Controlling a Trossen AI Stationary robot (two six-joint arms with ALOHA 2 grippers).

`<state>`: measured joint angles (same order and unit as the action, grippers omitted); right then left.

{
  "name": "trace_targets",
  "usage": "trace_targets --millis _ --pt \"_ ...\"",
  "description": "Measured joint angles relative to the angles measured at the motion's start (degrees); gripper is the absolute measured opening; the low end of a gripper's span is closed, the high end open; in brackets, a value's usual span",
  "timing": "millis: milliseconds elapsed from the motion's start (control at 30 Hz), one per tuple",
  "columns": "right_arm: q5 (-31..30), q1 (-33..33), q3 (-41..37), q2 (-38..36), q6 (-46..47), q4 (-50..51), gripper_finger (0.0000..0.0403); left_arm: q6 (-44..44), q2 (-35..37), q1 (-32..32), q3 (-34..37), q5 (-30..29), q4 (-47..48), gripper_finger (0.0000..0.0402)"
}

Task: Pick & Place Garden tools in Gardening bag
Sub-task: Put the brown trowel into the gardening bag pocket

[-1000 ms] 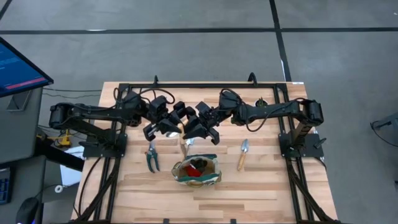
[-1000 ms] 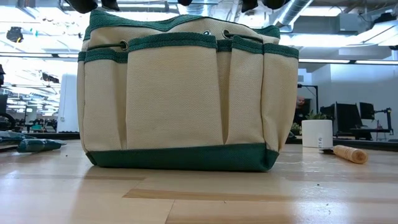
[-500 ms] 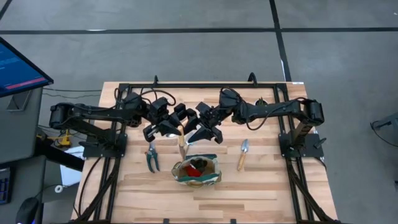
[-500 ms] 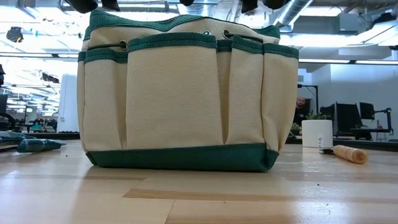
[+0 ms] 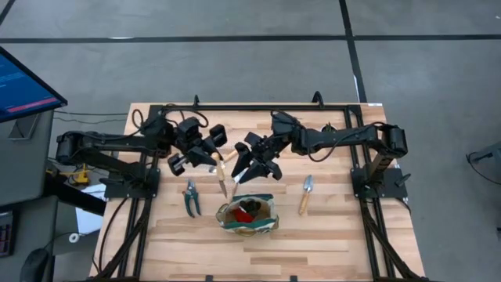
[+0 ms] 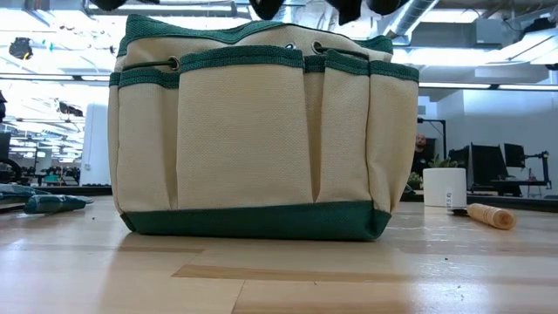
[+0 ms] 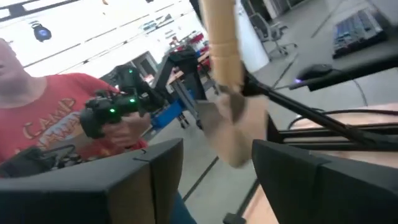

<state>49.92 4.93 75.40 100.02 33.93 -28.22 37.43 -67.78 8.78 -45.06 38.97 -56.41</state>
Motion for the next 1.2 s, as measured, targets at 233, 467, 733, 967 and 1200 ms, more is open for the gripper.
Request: trace_targets --millis 233,467,733,967,1200 --pt "-0.83 1.51 0.00 -2.06 -1.72 16.84 0.0180 -0.34 4.39 2.16 0.00 -0.08 4.41 0.0056" --pt "-16.79 0.94 -0.02 -11.72 -12.53 48.42 0.0154 -14.51 9.77 4.67 0.02 -8.71 28.63 0.0051" --pt "-41.55 -4.60 0.00 -23.13 -10.71 61.13 0.0115 -22.72 12.21 2.28 0.04 -26.19 39.43 0.0051" --pt "-57.54 -11.51 0.00 -27.08 -5.95 64.70 0.0096 -28.83 11.90 -7.15 0.05 -44.26 42.81 0.0051" --pt "-62.38 -16.57 0.00 -26.69 -1.05 64.58 0.0091 -33.16 11.50 -19.15 2.15 -56.75 41.99 0.0051"
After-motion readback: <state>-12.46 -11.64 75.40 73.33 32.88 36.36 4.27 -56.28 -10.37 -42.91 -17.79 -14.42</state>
